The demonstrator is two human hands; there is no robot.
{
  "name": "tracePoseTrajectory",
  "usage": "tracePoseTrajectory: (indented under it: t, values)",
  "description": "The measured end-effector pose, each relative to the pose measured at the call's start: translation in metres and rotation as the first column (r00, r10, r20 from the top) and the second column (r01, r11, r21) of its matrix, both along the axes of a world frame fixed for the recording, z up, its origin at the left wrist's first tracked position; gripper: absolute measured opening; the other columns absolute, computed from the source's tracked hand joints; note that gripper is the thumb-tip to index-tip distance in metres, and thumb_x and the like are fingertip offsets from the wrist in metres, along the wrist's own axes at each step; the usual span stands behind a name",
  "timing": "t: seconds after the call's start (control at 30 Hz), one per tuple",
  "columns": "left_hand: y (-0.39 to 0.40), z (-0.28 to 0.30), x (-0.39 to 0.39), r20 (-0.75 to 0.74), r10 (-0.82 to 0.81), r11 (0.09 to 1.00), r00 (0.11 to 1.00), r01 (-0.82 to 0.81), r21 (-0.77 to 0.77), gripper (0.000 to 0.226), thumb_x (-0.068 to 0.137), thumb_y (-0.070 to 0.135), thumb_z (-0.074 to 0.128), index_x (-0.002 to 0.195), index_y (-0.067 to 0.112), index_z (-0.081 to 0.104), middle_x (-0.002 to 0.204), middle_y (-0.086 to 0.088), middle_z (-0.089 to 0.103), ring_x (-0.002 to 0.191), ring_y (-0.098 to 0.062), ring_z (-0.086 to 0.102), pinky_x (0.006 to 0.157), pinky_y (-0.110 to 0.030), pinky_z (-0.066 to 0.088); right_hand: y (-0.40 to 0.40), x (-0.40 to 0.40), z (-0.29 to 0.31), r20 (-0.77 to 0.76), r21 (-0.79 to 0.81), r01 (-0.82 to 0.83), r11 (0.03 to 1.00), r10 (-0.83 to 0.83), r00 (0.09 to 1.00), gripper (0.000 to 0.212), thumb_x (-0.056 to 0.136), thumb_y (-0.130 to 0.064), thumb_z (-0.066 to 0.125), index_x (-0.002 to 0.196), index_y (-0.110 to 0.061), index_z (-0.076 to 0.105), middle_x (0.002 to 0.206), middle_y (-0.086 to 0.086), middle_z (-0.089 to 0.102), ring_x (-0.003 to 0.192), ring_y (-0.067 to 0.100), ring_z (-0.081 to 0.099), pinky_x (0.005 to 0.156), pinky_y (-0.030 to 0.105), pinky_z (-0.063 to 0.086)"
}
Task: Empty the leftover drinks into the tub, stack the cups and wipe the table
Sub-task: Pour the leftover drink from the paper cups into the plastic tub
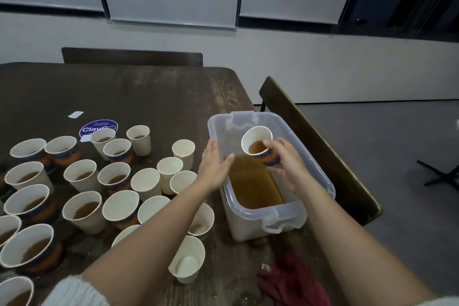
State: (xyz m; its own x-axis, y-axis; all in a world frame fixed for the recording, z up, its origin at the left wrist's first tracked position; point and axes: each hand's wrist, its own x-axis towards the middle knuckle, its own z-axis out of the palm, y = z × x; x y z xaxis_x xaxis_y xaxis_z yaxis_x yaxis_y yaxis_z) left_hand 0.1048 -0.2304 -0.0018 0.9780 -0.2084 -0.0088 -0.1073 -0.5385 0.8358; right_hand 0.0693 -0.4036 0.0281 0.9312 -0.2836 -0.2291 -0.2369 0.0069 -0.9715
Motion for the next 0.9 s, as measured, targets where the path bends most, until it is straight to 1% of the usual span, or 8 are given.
tracePoseTrajectory:
  t: [0.07, 0.17, 0.23, 0.33, 0.5, 0.63, 0.9]
  values:
    - [-0.003, -0.009, -0.001, 0.000, 0.019, 0.994, 1.000, -0.019, 0.112, 0.062, 0.104, 0.037, 0.031, 0.154, 0.019, -0.001, 0.162, 0.000, -0.005, 0.149, -0.022, -0.003, 0.118, -0.047, -0.001, -0.005, 0.003, -0.004, 0.005, -0.034, 0.007, 0.999, -0.007, 1.000, 0.067, 0.090, -0.032, 0.066, 0.148, -0.019, 0.035, 0.136, 0.005, 0.048, 0.120, 0.025, 0.052, 0.099, 0.040, 0.047]
    - [-0.003, -0.014, 0.000, -0.002, 0.019, 0.990, 1.000, -0.019, 0.142, 0.059, 0.105, 0.035, 0.025, 0.154, 0.020, -0.005, 0.162, 0.003, -0.011, 0.149, -0.019, -0.008, 0.117, -0.046, -0.008, -0.010, 0.010, -0.010, 0.026, -0.147, 0.025, 0.989, -0.021, 0.999, 0.072, 0.089, -0.034, 0.068, 0.150, -0.022, 0.031, 0.145, 0.005, 0.043, 0.127, 0.027, 0.048, 0.104, 0.041, 0.045]
    - [-0.002, -0.014, 0.000, -0.002, 0.012, 0.992, 1.000, -0.011, 0.128, 0.058, 0.106, 0.034, 0.024, 0.153, 0.022, -0.006, 0.161, 0.004, -0.012, 0.149, -0.018, -0.010, 0.117, -0.047, -0.008, -0.011, 0.013, -0.013, 0.037, -0.201, 0.031, 0.979, -0.024, 0.999, 0.075, 0.087, -0.036, 0.070, 0.150, -0.023, 0.031, 0.150, 0.007, 0.038, 0.131, 0.028, 0.045, 0.108, 0.045, 0.043]
    - [-0.001, -0.017, 0.000, -0.008, 0.013, 0.996, 1.000, -0.012, 0.093, 0.057, 0.106, 0.033, 0.024, 0.153, 0.023, -0.006, 0.161, 0.005, -0.012, 0.149, -0.016, -0.010, 0.117, -0.047, -0.008, -0.010, 0.015, -0.017, 0.053, -0.261, 0.035, 0.965, -0.022, 0.998, 0.078, 0.085, -0.039, 0.071, 0.150, -0.026, 0.031, 0.150, 0.008, 0.036, 0.132, 0.028, 0.044, 0.107, 0.048, 0.043]
    - [-0.002, -0.020, 0.001, -0.003, 0.004, 0.998, 1.000, -0.004, 0.060, 0.057, 0.106, 0.035, 0.024, 0.153, 0.025, -0.006, 0.161, 0.006, -0.012, 0.148, -0.015, -0.010, 0.118, -0.048, -0.008, -0.010, 0.015, -0.022, 0.073, -0.414, 0.028, 0.910, 0.002, 0.997, 0.080, 0.085, -0.043, 0.070, 0.150, -0.027, 0.028, 0.152, 0.005, 0.032, 0.134, 0.027, 0.039, 0.105, 0.042, 0.041]
    - [-0.001, -0.021, 0.000, 0.000, 0.006, 0.999, 1.000, -0.006, 0.040, 0.058, 0.105, 0.035, 0.025, 0.153, 0.025, -0.007, 0.161, 0.007, -0.012, 0.148, -0.015, -0.010, 0.119, -0.049, -0.007, -0.011, 0.015, -0.025, 0.070, -0.458, 0.004, 0.889, 0.031, 0.997, 0.083, 0.084, -0.046, 0.071, 0.151, -0.028, 0.027, 0.152, 0.005, 0.031, 0.134, 0.027, 0.039, 0.104, 0.041, 0.041]
    - [-0.002, -0.021, 0.000, -0.006, 0.010, 1.000, 1.000, -0.010, 0.024, 0.059, 0.105, 0.036, 0.026, 0.153, 0.026, -0.007, 0.161, 0.007, -0.011, 0.149, -0.016, -0.009, 0.119, -0.052, -0.005, -0.012, 0.016, -0.028, 0.069, -0.501, 0.005, 0.866, 0.034, 0.997, 0.084, 0.084, -0.046, 0.071, 0.152, -0.029, 0.025, 0.151, 0.006, 0.030, 0.134, 0.027, 0.039, 0.105, 0.042, 0.041]
